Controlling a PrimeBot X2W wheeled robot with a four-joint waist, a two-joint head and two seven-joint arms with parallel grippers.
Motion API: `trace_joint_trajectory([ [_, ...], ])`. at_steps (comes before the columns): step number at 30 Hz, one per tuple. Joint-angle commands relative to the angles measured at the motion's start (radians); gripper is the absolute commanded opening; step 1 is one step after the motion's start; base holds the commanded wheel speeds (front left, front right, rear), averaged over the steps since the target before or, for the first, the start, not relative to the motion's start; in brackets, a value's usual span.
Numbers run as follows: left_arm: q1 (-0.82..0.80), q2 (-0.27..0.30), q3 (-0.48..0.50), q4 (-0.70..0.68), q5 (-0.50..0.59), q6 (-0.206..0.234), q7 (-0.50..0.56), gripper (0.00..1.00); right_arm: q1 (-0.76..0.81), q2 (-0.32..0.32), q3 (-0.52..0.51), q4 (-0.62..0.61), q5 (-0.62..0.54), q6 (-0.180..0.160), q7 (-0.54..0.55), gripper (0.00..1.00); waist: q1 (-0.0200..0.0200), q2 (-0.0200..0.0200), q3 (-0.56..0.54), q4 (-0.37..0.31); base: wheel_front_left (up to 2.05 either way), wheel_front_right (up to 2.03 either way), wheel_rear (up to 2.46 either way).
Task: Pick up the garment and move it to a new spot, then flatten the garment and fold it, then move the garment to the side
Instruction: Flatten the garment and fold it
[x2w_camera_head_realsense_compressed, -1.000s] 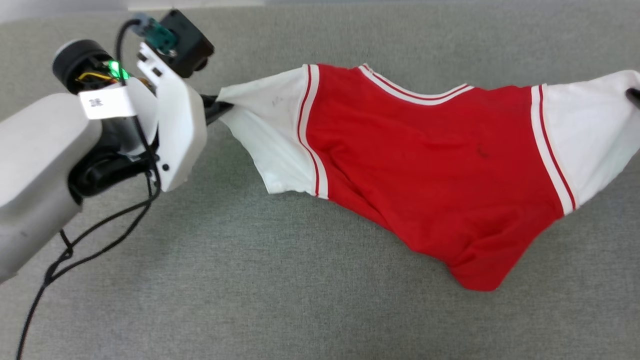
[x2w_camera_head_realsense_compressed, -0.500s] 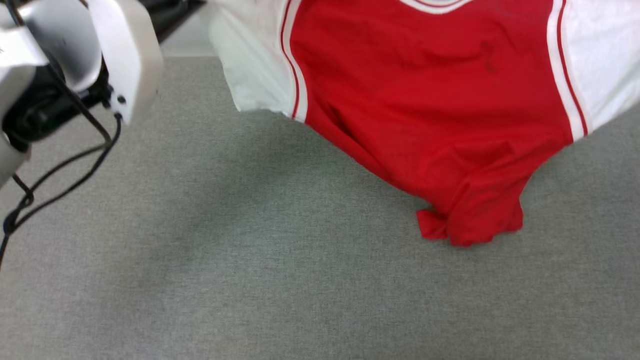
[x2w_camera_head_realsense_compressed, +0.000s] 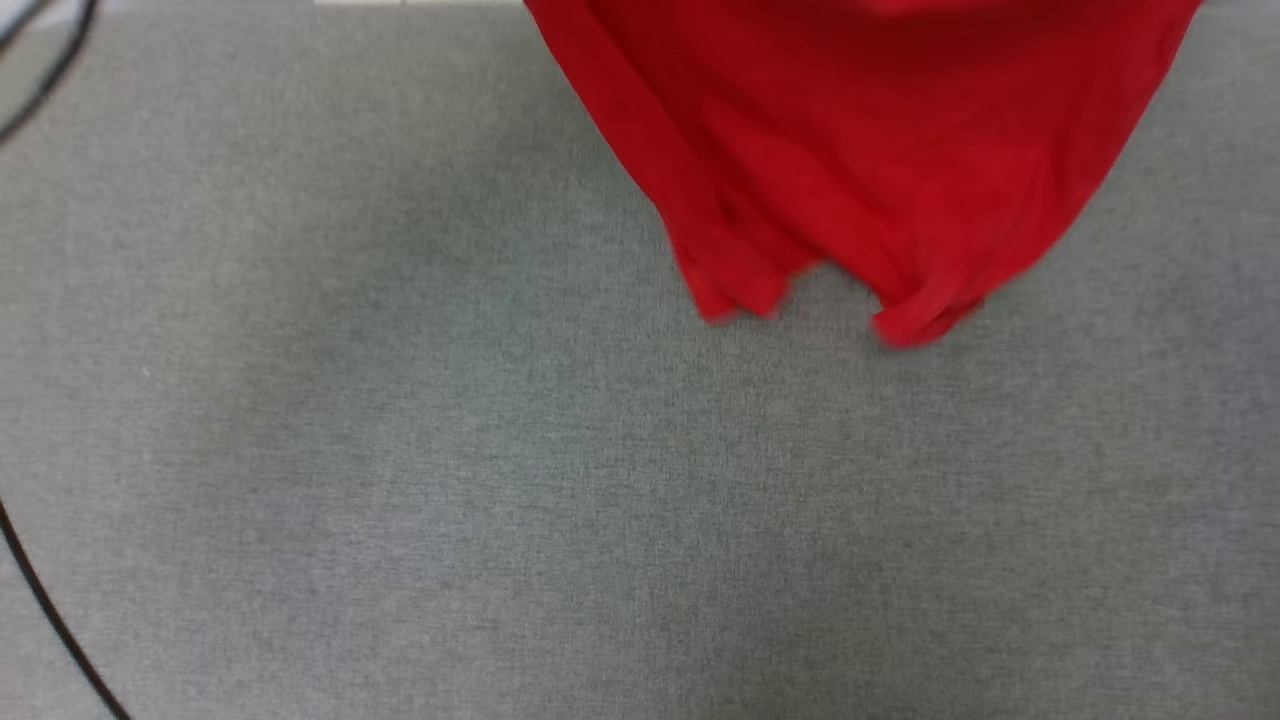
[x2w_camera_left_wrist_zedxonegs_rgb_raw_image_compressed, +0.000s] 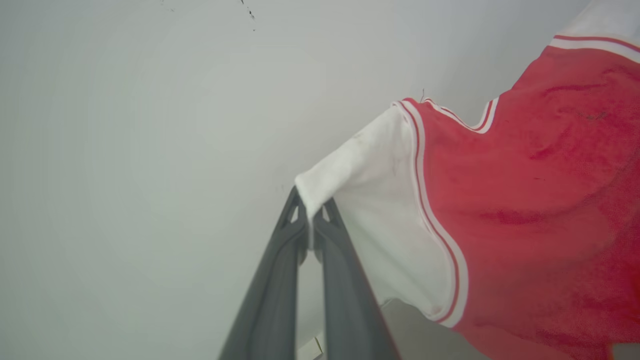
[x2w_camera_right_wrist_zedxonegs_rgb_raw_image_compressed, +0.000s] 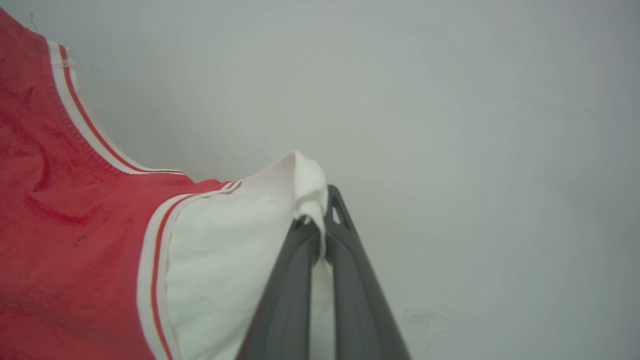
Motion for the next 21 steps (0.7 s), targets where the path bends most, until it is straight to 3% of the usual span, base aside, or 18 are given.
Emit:
trace_joint_trajectory([
  [1, -0.024, -0.009, 0.007, 0.016, 0.005, 0.005, -0.010, 0.00, -0.035, 0.013, 0.001, 0.017, -0.015, -0.001, -0.012, 0.00, 0.0000, 0.0000, 0.040, 0.002, 0.00, 0.00, 0.00],
  [12, -0.239, -0.071, 0.064, 0.216, 0.075, -0.005, -0.172, 0.00, -0.375, 0.112, 0.039, 0.258, -0.152, -0.001, -0.160, 0.00, 0.0000, 0.0000, 0.139, -0.007, 0.00, 0.00, 0.00],
  [21, -0.236, -0.110, 0.036, 0.340, 0.052, -0.015, -0.252, 0.00, -0.424, 0.160, 0.101, 0.415, -0.148, -0.001, -0.250, 0.00, 0.0000, 0.0000, 0.156, -0.011, 0.00, 0.00, 0.00],
])
